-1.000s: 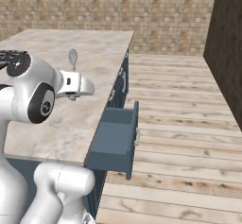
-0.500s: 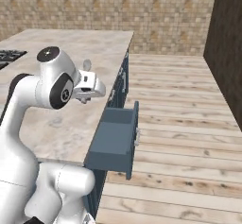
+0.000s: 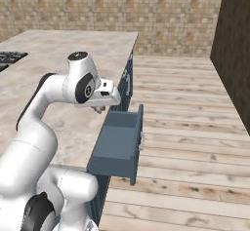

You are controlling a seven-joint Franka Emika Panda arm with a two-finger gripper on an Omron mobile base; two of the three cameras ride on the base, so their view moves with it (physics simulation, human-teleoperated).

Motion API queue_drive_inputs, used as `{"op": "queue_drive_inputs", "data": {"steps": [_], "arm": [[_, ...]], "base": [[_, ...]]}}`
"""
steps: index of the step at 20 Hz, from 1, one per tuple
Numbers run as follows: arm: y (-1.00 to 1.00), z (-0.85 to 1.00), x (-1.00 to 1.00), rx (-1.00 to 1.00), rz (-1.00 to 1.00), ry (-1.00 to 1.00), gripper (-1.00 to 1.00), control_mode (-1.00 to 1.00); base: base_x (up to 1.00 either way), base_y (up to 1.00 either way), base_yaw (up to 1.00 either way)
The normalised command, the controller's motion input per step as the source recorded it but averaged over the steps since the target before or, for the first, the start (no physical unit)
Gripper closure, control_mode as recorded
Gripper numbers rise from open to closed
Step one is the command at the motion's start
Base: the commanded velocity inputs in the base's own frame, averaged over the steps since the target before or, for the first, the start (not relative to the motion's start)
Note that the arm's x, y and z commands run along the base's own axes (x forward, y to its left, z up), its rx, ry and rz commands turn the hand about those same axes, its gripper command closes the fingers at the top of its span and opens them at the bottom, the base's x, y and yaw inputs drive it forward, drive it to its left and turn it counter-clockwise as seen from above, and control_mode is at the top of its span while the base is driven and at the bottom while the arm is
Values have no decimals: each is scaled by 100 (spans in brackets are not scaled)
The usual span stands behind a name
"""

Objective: Organize the utensils by type. Pick up the wooden spoons from the counter and place them in the open cabinet. Then pick up the metallic utensils from the counter and place them in the open drawer.

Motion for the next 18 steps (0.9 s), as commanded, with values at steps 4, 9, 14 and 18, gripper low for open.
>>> {"op": "queue_drive_inputs", "data": {"steps": [4, 9, 14, 18], "arm": [[-12, -68, 66, 0, 0, 13, 100, -100], [-3, -59, 78, 0, 1, 18, 100, -100], [0, -64, 71, -4, 0, 16, 100, -100], [0, -57, 55, -1, 0, 11, 100, -100]], "base": [[0, 0, 0], [0, 0, 0], [0, 0, 0], [0, 0, 0]]}}
